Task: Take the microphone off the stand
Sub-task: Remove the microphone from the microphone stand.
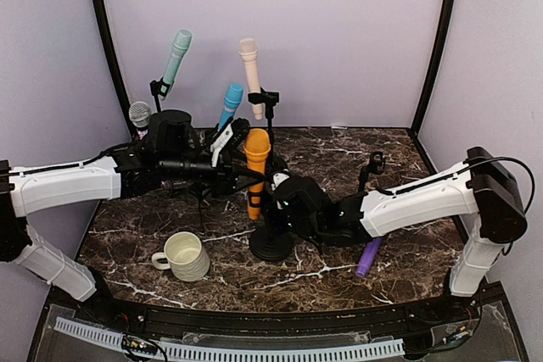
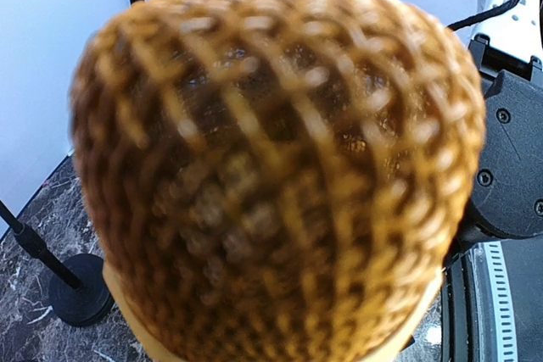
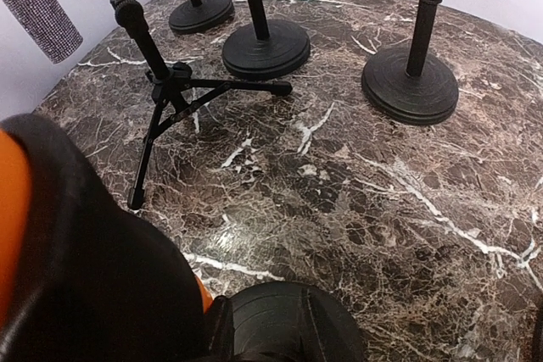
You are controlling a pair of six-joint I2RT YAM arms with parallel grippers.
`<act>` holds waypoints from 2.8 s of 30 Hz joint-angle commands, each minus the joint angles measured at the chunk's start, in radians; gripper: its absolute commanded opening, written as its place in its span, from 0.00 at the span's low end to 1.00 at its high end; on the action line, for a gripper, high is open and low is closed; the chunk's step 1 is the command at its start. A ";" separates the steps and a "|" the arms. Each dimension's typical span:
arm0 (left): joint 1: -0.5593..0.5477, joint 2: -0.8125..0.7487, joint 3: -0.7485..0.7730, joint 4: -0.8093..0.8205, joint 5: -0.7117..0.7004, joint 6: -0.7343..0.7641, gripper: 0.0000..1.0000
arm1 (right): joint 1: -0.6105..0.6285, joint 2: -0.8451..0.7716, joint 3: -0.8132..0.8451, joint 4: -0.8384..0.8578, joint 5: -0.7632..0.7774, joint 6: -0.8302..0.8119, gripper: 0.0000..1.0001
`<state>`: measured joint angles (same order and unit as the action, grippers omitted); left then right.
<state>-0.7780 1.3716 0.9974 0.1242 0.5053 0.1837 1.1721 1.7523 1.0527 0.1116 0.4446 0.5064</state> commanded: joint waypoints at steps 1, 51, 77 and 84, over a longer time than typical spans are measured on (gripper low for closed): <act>-0.015 -0.119 0.011 0.085 0.054 0.042 0.00 | -0.079 0.061 -0.044 -0.192 0.032 0.118 0.00; 0.059 -0.120 0.085 0.015 0.239 0.017 0.00 | -0.128 0.047 -0.062 -0.217 -0.019 0.144 0.00; 0.084 -0.020 0.209 -0.066 0.181 -0.129 0.00 | -0.050 0.038 -0.126 -0.128 0.066 -0.032 0.00; 0.090 -0.001 0.238 -0.102 0.193 -0.127 0.00 | -0.018 0.036 -0.120 -0.127 0.095 -0.099 0.00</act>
<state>-0.7021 1.4143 1.1492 -0.0422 0.6186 0.0784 1.1637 1.7351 0.9890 0.2153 0.4408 0.4335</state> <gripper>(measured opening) 0.364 0.230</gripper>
